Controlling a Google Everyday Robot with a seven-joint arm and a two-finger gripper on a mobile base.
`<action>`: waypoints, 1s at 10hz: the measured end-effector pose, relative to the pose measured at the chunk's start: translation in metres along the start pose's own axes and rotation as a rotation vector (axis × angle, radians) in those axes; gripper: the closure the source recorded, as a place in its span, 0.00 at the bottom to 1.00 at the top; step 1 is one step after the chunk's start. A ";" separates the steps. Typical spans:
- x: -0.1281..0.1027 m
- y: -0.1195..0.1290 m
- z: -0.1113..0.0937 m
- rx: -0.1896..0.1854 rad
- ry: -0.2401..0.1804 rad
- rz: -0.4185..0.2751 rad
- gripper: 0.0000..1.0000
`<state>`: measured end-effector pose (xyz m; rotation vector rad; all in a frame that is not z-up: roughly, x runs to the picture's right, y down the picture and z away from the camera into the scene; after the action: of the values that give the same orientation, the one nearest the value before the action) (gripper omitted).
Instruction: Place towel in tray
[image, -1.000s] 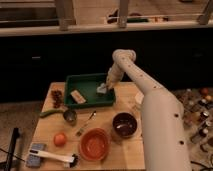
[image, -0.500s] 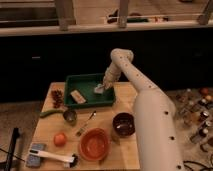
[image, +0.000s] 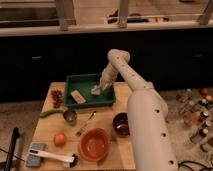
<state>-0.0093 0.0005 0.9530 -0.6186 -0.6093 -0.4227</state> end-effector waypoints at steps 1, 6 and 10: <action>-0.003 0.000 0.002 -0.001 -0.008 -0.008 0.89; -0.005 -0.003 0.007 0.011 -0.026 -0.025 0.40; -0.002 -0.003 0.010 0.017 -0.034 -0.019 0.20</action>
<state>-0.0163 0.0048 0.9595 -0.6052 -0.6505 -0.4256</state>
